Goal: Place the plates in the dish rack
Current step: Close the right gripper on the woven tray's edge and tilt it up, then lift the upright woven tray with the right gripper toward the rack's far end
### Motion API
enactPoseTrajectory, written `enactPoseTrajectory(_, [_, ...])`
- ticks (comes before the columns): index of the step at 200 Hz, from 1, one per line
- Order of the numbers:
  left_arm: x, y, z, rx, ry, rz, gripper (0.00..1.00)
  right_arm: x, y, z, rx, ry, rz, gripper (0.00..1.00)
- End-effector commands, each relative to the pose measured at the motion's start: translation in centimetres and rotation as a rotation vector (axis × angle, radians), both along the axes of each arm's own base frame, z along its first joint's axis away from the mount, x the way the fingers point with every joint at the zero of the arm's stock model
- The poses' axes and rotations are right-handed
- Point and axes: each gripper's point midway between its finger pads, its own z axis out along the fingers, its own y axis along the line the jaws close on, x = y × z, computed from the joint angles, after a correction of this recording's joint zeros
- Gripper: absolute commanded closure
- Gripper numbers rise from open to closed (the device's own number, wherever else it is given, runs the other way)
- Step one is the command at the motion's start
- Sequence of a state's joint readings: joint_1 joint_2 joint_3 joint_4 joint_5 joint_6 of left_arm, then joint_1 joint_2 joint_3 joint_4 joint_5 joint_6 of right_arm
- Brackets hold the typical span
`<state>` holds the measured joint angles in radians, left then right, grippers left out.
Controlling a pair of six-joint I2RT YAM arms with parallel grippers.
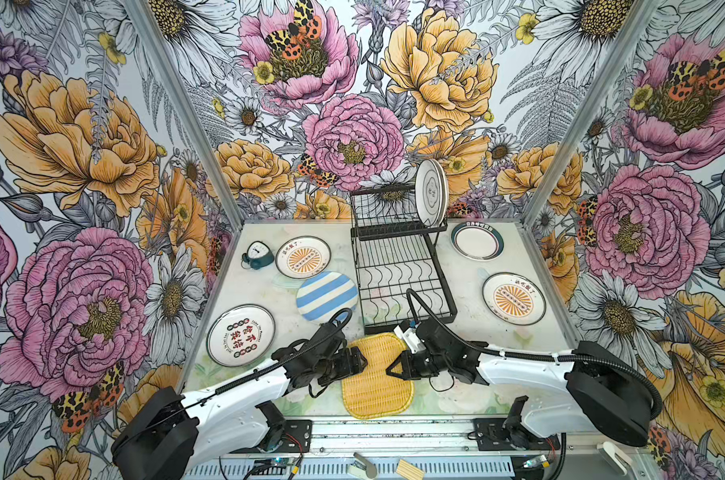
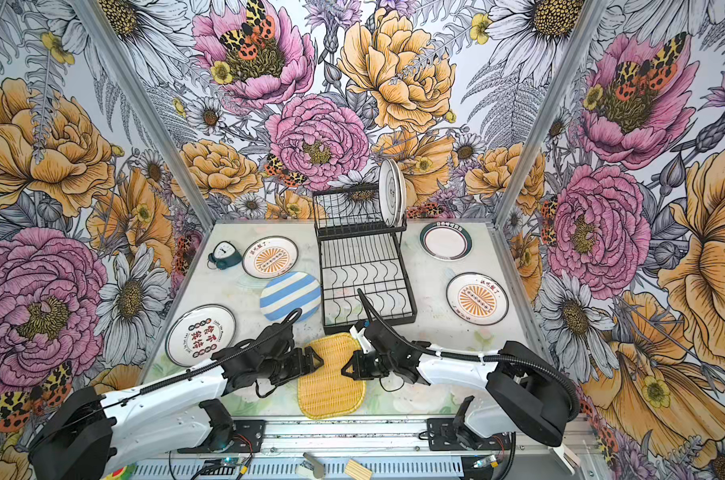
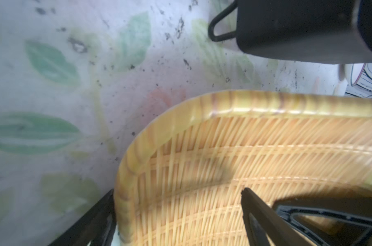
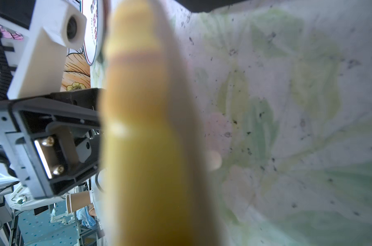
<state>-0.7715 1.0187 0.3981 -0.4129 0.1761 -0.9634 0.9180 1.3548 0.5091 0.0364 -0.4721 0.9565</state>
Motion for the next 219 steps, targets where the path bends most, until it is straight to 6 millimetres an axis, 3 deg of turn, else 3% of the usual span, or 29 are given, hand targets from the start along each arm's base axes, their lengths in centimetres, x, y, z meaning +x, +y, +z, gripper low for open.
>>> enactPoseTrajectory(1, [-1.1, 2.1, -0.3, 0.045, 0.048, 0.022, 0.05, 0.1, -1.4, 0.1, -0.068, -0.035, -0.024, 1.0])
enactPoseTrajectory(47, [0.7, 3.4, 2.2, 0.031, 0.001, 0.057, 0.01, 1.0, -3.5, 5.0, -0.075, -0.135, -0.107, 1.0])
enactPoseTrajectory(108, [4.0, 4.1, 4.5, 0.028, -0.059, 0.084, 0.01, 3.9, -9.3, 15.0, -0.174, -0.378, -0.321, 1.0])
enactPoseTrajectory(185, [6.2, 2.9, 5.0, 0.004, -0.074, 0.069, 0.01, 11.6, -11.3, 29.1, -0.286, -0.79, -0.533, 1.0])
enactPoseTrajectory(219, [6.9, 2.4, 5.1, -0.01, -0.08, 0.067, 0.01, 14.8, -12.3, 33.2, -0.354, -0.916, -0.597, 1.0])
